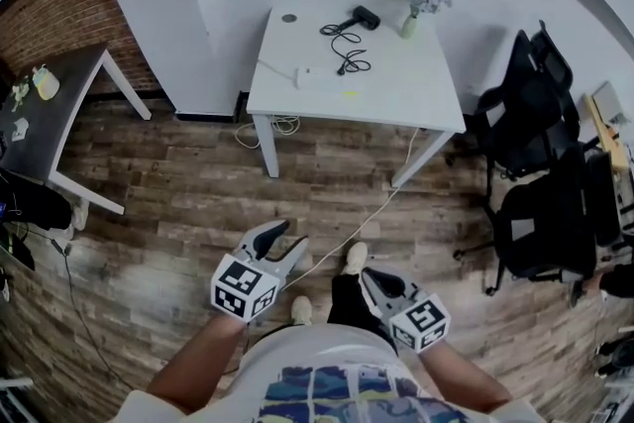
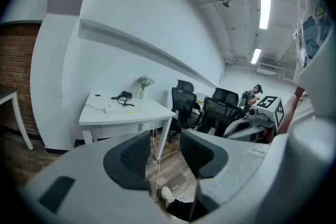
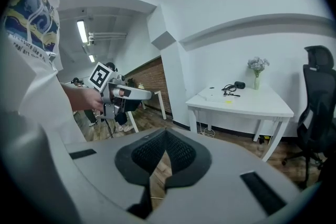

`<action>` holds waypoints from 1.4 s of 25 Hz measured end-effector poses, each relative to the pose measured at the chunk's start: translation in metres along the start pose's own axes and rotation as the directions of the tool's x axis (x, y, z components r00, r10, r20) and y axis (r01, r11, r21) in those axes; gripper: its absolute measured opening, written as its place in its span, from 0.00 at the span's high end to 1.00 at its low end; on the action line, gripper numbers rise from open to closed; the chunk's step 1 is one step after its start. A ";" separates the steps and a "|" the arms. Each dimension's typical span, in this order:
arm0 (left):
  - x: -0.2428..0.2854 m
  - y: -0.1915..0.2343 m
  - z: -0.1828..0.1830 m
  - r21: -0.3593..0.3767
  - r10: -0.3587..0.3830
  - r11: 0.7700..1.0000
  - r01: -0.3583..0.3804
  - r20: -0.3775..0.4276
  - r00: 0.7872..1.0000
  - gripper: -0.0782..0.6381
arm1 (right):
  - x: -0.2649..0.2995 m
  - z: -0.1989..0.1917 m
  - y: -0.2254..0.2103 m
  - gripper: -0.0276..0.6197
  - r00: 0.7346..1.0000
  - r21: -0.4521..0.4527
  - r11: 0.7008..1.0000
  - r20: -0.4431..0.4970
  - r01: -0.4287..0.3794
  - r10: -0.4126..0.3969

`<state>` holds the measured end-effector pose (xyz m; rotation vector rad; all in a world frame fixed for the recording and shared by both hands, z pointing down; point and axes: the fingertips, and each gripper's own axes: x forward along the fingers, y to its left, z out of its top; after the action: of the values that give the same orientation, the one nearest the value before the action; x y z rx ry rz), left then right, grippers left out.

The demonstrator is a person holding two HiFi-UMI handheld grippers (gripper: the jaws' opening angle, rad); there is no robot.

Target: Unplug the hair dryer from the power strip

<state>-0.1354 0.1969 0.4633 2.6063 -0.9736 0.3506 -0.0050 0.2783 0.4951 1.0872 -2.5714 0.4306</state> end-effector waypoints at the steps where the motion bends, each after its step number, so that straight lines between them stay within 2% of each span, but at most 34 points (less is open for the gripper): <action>1: 0.008 0.004 0.003 0.000 0.006 1.000 -0.006 -0.003 1.000 0.66 | 0.005 0.003 -0.009 0.96 1.000 -0.004 1.000 0.007 -0.010 0.010; 6: 0.060 0.028 0.026 0.018 0.058 0.998 -0.058 -0.031 0.998 0.66 | 0.032 0.020 -0.072 0.96 0.999 0.004 0.999 0.015 -0.040 0.040; 12: 0.136 0.058 0.067 0.023 0.093 0.996 -0.092 -0.048 0.995 0.65 | 0.063 0.063 -0.159 0.96 0.996 -0.007 0.996 0.027 -0.085 0.085; 17: 0.192 0.078 0.090 0.001 0.130 0.992 -0.130 -0.062 0.990 0.65 | 0.077 0.075 -0.222 0.96 0.993 -0.001 0.993 0.015 -0.121 0.121; 21: 0.233 0.092 0.104 -0.013 0.167 0.986 -0.168 -0.063 0.984 0.65 | 0.089 0.074 -0.269 0.96 0.988 0.002 0.989 -0.037 -0.147 0.147; 24: 0.257 0.107 0.114 -0.022 0.192 0.981 -0.194 -0.069 0.979 0.65 | 0.105 0.081 -0.295 0.96 0.982 -0.033 0.982 -0.039 -0.185 0.184; 29: 0.287 0.137 0.129 -0.028 0.199 0.979 -0.202 -0.085 0.976 0.65 | 0.135 0.092 -0.328 0.96 0.982 -0.015 0.983 -0.045 -0.185 0.184; 32: 0.305 0.163 0.134 -0.033 0.190 0.981 -0.194 -0.088 0.978 0.65 | 0.160 0.099 -0.342 0.96 0.982 -0.027 0.982 -0.033 -0.185 0.184; 35: 0.326 0.194 0.137 -0.026 0.166 0.985 -0.170 -0.096 0.981 0.65 | 0.187 0.105 -0.355 0.96 0.985 -0.033 0.987 -0.073 -0.158 0.156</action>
<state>-0.0106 -0.1851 0.4929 2.4597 -1.1596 0.4889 0.1131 -0.1173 0.5282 0.8441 -2.6013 0.4471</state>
